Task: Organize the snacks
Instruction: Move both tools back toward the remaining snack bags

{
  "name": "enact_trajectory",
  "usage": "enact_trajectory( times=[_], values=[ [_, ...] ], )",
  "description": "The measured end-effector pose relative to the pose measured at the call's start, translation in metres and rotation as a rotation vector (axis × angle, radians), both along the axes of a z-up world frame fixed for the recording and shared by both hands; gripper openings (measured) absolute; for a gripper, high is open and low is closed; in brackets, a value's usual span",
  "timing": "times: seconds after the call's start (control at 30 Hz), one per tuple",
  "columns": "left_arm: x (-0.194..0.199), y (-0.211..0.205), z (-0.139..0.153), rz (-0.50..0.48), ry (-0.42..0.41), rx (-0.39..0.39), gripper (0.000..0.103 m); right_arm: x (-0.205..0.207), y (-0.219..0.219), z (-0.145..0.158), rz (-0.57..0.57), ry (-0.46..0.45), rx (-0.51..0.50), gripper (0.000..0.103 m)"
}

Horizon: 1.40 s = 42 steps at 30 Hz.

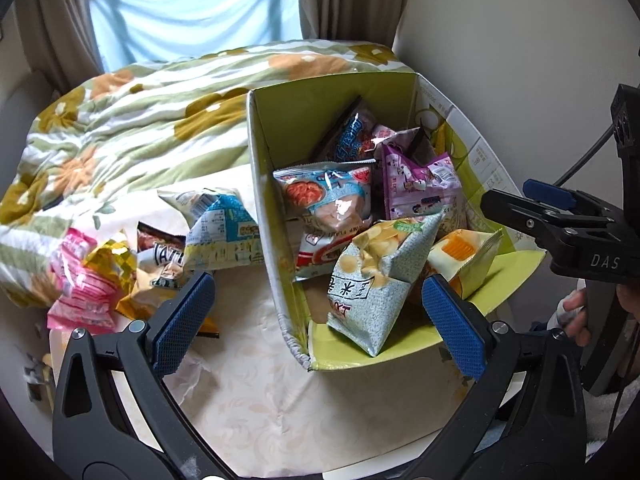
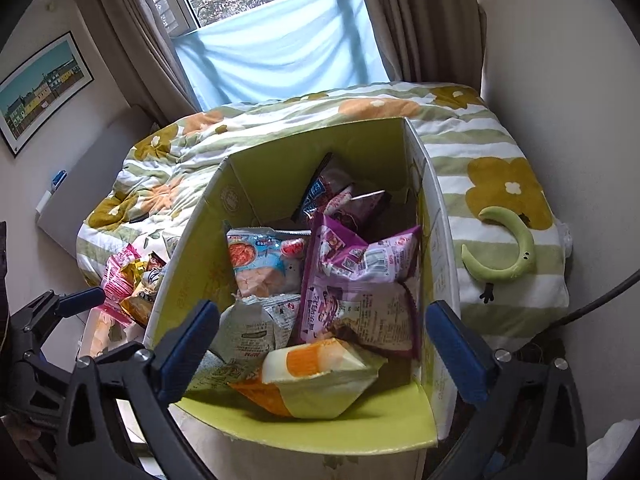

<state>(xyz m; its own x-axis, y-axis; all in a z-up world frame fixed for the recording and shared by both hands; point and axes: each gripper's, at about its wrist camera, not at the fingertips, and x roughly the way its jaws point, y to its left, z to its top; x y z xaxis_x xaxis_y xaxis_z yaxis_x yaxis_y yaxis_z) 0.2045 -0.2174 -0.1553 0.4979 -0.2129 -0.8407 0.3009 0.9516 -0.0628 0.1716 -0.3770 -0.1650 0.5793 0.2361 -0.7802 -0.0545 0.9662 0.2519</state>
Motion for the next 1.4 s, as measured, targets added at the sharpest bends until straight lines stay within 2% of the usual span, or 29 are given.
enact_trajectory(
  times=[0.2, 0.33, 0.63, 0.87, 1.07, 1.2, 1.4],
  values=[
    [-0.006, 0.006, 0.01, 0.004, -0.022, -0.023, 0.102, -0.01, 0.0, 0.012, -0.003, -0.014, -0.012, 0.103],
    [-0.013, 0.012, 0.022, 0.009, -0.047, -0.03, 0.102, -0.018, 0.006, 0.028, 0.004, -0.035, -0.058, 0.103],
    [-0.04, 0.051, 0.051, 0.093, -0.103, -0.043, 0.102, -0.037, 0.032, 0.069, 0.067, -0.14, -0.062, 0.103],
    [-0.063, 0.118, 0.061, 0.177, -0.138, -0.058, 0.102, -0.051, 0.087, 0.091, 0.154, -0.216, -0.079, 0.103],
    [-0.067, 0.187, 0.06, 0.232, -0.134, -0.053, 0.102, -0.057, 0.145, 0.094, 0.195, -0.233, -0.061, 0.103],
    [-0.065, 0.232, 0.054, 0.255, -0.123, -0.049, 0.102, -0.053, 0.182, 0.089, 0.209, -0.226, -0.053, 0.103],
    [-0.052, 0.289, 0.033, 0.248, -0.089, -0.04, 0.102, -0.045, 0.238, 0.065, 0.213, -0.171, -0.034, 0.103]
  ],
)
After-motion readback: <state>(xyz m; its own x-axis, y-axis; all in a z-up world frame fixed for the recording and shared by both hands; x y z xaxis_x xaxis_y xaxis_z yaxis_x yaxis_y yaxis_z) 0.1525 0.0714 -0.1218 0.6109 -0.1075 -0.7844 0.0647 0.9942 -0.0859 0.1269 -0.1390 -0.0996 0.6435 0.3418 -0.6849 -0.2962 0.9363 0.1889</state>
